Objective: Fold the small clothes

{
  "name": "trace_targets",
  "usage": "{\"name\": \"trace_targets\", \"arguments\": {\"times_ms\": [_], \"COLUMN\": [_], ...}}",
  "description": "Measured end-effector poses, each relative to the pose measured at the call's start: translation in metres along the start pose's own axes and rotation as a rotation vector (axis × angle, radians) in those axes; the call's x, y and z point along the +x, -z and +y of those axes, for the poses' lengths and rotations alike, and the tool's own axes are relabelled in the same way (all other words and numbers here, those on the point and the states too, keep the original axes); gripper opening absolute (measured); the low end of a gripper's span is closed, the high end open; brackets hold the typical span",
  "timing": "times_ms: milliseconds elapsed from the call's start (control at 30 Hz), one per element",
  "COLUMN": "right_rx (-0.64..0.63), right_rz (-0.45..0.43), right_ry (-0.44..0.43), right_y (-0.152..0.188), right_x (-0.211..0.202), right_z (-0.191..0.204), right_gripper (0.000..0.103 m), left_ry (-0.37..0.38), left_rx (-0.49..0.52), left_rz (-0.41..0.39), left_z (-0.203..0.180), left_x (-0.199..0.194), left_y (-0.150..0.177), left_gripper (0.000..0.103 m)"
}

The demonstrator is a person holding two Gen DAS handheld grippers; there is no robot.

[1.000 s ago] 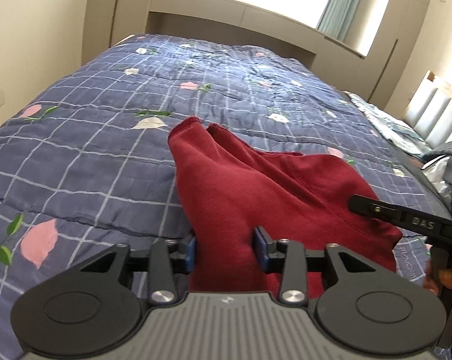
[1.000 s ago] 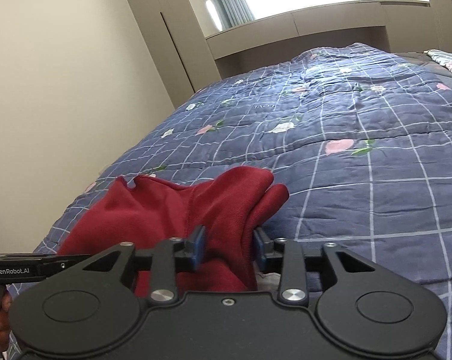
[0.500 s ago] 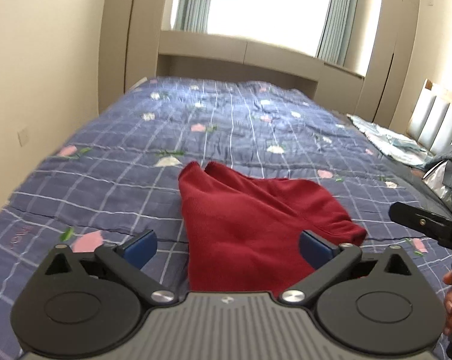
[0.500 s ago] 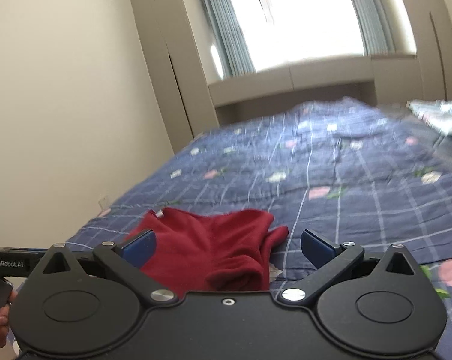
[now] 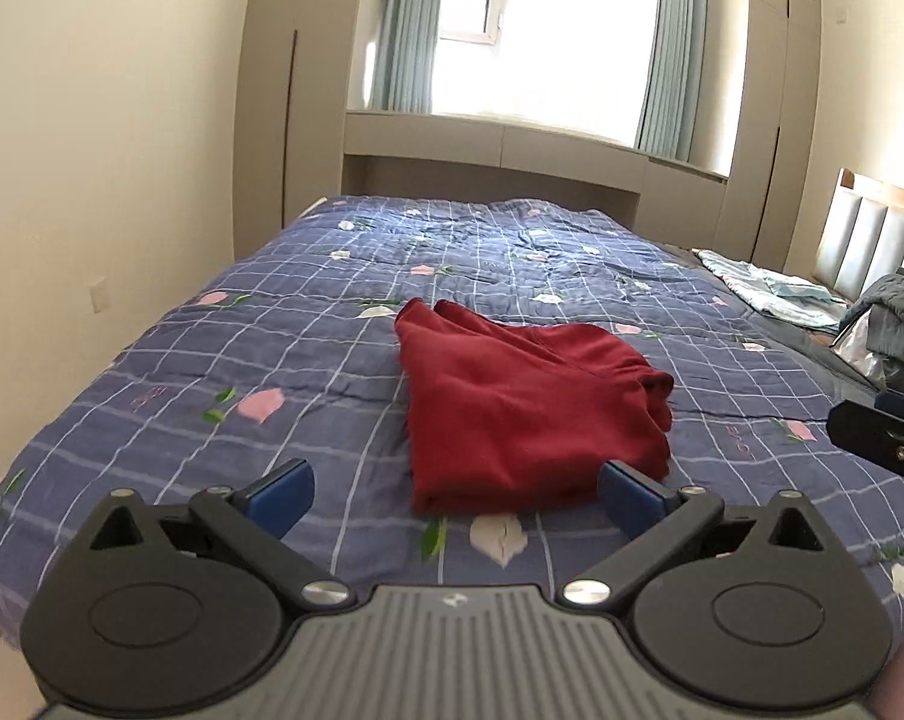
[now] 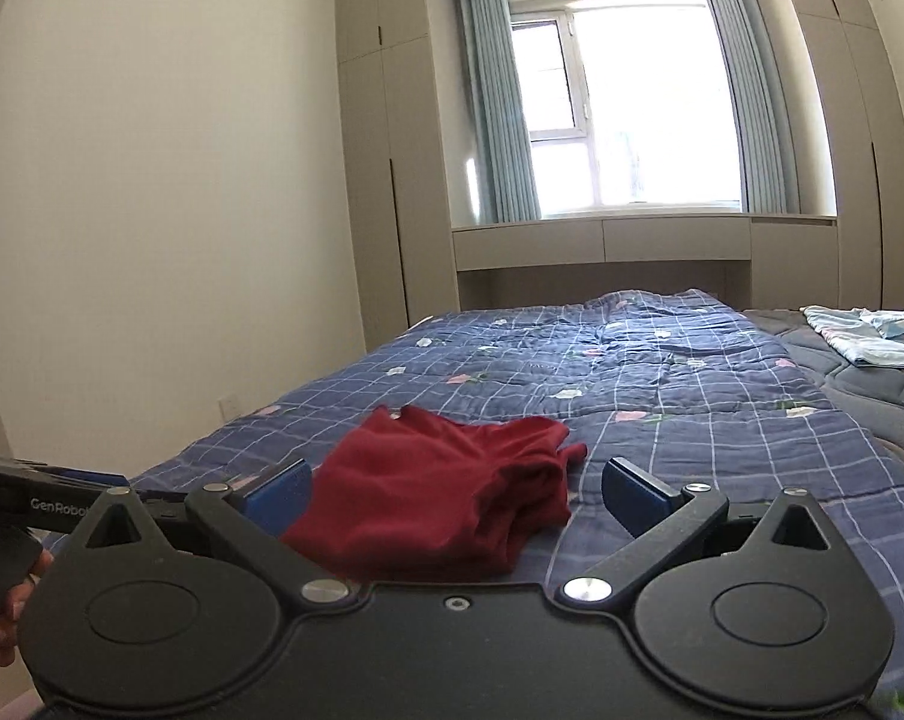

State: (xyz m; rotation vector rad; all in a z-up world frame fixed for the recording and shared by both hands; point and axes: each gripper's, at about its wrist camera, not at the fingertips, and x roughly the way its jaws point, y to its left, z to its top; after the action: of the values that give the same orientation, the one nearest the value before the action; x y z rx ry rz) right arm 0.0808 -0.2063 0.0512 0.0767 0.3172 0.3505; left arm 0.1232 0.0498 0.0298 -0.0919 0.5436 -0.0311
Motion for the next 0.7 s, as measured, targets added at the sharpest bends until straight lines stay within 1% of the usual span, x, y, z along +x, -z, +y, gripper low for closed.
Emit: {"name": "trace_targets", "arguments": {"times_ms": [200, 367, 700], "right_rx": [-0.013, -0.022, -0.012], "right_rz": [-0.028, -0.037, -0.057], "right_ry": [0.018, 0.021, 0.020], "right_y": [0.014, 0.022, 0.022], "right_x": [-0.030, -0.048, -0.057], "right_z": [0.014, 0.023, 0.027], "right_gripper": [0.102, 0.102, 0.102], "left_ry": [-0.018, -0.025, -0.038], "left_rx": [-0.009, -0.013, -0.008], "left_rz": [-0.019, -0.035, -0.065], "left_z": [0.003, 0.006, 0.007], "left_x": [-0.030, -0.050, -0.071], "left_y": [0.021, 0.031, 0.036], "left_gripper": [0.103, 0.103, 0.103]}}
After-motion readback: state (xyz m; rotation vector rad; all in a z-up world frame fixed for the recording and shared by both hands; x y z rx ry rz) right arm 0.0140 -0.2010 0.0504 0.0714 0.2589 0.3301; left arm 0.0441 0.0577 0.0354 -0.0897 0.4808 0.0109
